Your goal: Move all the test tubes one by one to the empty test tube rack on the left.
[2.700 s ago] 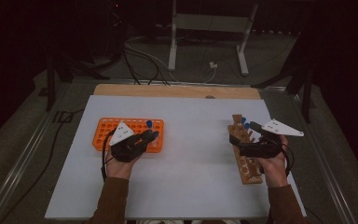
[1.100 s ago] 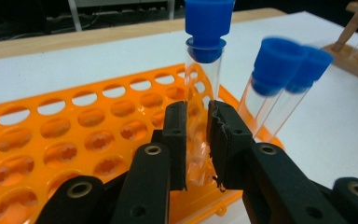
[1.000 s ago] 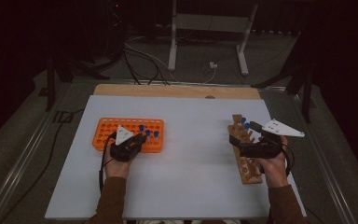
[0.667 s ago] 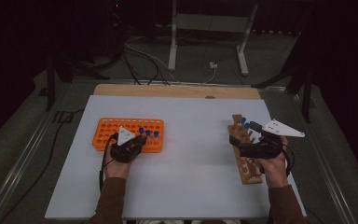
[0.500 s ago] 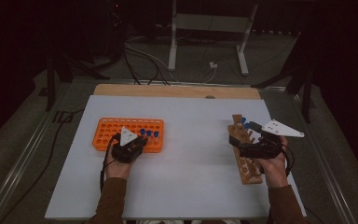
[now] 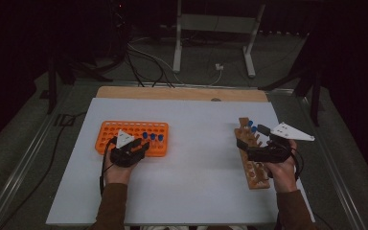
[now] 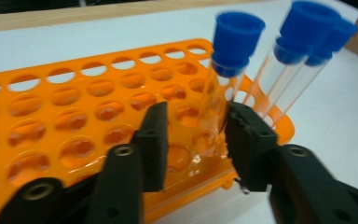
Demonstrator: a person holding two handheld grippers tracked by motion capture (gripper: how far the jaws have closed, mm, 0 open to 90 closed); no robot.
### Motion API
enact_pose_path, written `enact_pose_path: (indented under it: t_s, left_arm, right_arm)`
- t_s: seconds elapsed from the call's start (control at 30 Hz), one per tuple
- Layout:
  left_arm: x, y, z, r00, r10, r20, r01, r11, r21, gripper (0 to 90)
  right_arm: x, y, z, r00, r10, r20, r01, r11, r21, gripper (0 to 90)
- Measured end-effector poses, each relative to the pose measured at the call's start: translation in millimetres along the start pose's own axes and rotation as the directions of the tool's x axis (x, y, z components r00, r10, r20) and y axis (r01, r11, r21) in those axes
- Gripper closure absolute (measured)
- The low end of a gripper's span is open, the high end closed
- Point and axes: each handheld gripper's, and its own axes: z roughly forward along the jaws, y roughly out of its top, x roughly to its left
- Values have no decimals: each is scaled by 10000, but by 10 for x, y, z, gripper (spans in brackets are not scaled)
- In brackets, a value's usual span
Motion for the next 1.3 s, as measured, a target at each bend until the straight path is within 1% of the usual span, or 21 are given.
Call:
enact_pose_path:
  t_s: [0.07,0.17,0.23,0.33,0.37,0.43,0.5,0.6,0.63,0.7,0.73,0.8,0.83,0.87,0.93,0.97,1.03,1.07,1.17,1.23,1.3]
  left_arm:
    - [16,0,-45,10000,-89,18,90,9997,-234,571]
    - [39,6,-107,9992,-271,292,289,9976,-630,535]
    - [44,12,-135,9979,-401,502,443,9952,-871,494]
    - [37,23,-167,9967,-486,647,558,9919,-1144,393]
    - [32,28,-178,9970,-463,624,536,9912,-1211,363]
    - [26,45,-195,9970,-479,605,557,9895,-1335,273]
    - [32,61,-206,9968,-545,585,625,9874,-1456,197]
    - [46,71,-206,9963,-611,599,693,9867,-1468,131]
    - [44,72,-202,9965,-621,556,693,9879,-1387,78]
    - [32,74,-196,9982,-519,301,553,9904,-1270,12]
    - [28,75,-196,9984,-523,211,546,9904,-1269,8]
    - [29,78,-200,9981,-580,228,605,9894,-1318,7]
    - [31,78,-200,9979,-589,254,617,9893,-1318,7]
    - [34,76,-197,9979,-585,274,616,9897,-1295,7]
    - [35,74,-197,9981,-587,197,607,9900,-1276,7]
    - [38,75,-199,9980,-590,216,613,9897,-1297,7]
    - [40,75,-205,9982,-571,176,590,9896,-1316,7]
    - [41,75,-206,9982,-578,178,597,9895,-1314,7]
    - [48,73,-204,9976,-661,200,681,9891,-1302,7]
    - [49,72,-203,9975,-689,187,707,9890,-1301,7]
    - [51,71,-201,9973,-727,121,737,9889,-1292,7]
  right_arm:
    - [-5,1,-4,10000,5,15,-5,10000,-13,0]
    - [-14,-3,-4,10000,-1,66,1,10000,-17,0]
    - [-20,-9,0,9999,-3,121,3,10000,11,0]
    - [-36,-18,6,9998,4,190,-5,10000,51,0]
    - [-49,-18,6,9997,-49,254,47,10000,68,0]
    - [-89,-13,-13,9989,-99,468,95,9999,86,0]
    - [-152,-4,-56,9979,95,643,-92,9999,-40,0]
    - [-241,20,-118,9955,243,921,-222,9995,-236,0]
    - [-271,27,-130,9945,243,1018,-217,9994,-265,0]
    - [-333,26,-136,9932,286,1128,-253,9992,-308,0]
    - [-365,18,-129,9931,303,1135,-270,9992,-303,0]
    - [-430,-9,-100,9910,326,1301,-302,9993,-200,8]
    - [-460,-29,-77,9912,323,1287,-309,9994,-126,8]
    - [-485,-51,-43,9910,322,1301,-330,9994,41,9]
    - [-531,-105,51,9908,224,1336,-305,9978,588,19]
    - [-546,-134,98,9901,167,1397,-285,9962,826,51]
    - [-568,-182,178,9897,77,1431,-245,9929,1166,80]
    - [-572,-197,212,9882,20,1531,-217,9917,1269,104]
    - [-583,-220,301,9886,-189,1497,-57,9867,1624,200]
    - [-595,-238,348,9874,-300,1556,8,9828,1845,315]
    - [-613,-262,383,9880,-291,1518,-18,9799,1996,432]
